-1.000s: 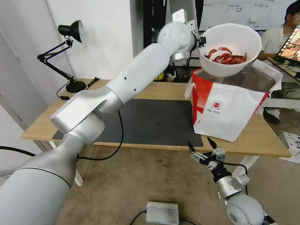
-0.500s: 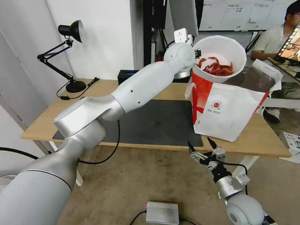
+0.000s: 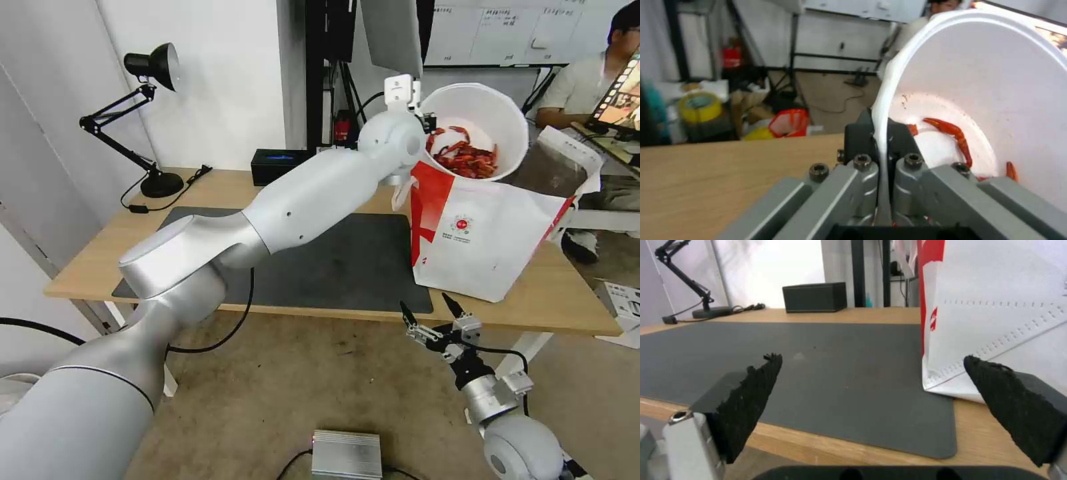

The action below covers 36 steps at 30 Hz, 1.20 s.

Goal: Pick up the trash from the table and place it into the takeout bag.

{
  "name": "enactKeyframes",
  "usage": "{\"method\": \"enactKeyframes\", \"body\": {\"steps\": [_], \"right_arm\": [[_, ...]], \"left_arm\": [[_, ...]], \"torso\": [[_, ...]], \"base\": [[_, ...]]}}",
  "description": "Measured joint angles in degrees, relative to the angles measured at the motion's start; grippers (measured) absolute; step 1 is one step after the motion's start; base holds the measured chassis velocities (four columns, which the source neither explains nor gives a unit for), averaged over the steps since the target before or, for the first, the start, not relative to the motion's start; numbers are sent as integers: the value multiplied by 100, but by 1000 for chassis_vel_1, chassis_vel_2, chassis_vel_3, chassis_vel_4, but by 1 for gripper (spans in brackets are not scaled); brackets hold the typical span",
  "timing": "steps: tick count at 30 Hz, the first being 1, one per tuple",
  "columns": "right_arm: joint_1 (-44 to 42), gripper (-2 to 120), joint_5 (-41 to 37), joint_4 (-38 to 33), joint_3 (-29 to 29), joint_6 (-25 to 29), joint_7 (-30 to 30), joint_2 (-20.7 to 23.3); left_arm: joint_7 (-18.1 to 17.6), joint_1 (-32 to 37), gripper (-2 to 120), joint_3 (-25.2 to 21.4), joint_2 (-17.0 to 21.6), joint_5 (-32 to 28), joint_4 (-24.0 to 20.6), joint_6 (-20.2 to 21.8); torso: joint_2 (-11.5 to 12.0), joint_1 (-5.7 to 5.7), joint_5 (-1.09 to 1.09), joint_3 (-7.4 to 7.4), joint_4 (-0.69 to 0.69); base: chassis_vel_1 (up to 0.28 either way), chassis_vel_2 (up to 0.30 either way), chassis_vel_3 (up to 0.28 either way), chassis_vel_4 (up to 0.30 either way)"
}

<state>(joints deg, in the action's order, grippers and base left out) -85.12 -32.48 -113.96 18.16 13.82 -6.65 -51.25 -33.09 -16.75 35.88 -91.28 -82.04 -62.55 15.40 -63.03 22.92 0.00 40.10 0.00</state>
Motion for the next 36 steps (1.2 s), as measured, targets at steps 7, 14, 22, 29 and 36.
{"method": "enactKeyframes", "body": {"steps": [7, 14, 22, 29, 36], "right_arm": [[1, 100, 0, 0, 0, 0, 0, 0], [0, 100, 0, 0, 0, 0, 0, 0], [0, 100, 0, 0, 0, 0, 0, 0], [0, 100, 0, 0, 0, 0, 0, 0], [0, 100, 0, 0, 0, 0, 0, 0]], "left_arm": [[607, -12, 0, 226, 64, 312, -182, 287], [745, -143, 0, 246, 213, 163, -292, 1771], [748, -198, 0, 200, 250, 47, -255, 2291], [807, -205, 0, 179, 266, 10, -241, 2355], [742, -207, 9, 121, 242, 20, -207, 2431]], "torso": [[0, 0, 0, 0, 0], [0, 0, -1, 0, 0], [0, 0, -1, 0, 1], [0, 0, -1, 0, 0], [0, 0, -1, 0, 0]], "base": [[0, 0, 0, 0], [0, 0, 0, 0], [0, 0, 0, 0], [0, 0, 0, 0], [0, 0, 0, 0]]}}
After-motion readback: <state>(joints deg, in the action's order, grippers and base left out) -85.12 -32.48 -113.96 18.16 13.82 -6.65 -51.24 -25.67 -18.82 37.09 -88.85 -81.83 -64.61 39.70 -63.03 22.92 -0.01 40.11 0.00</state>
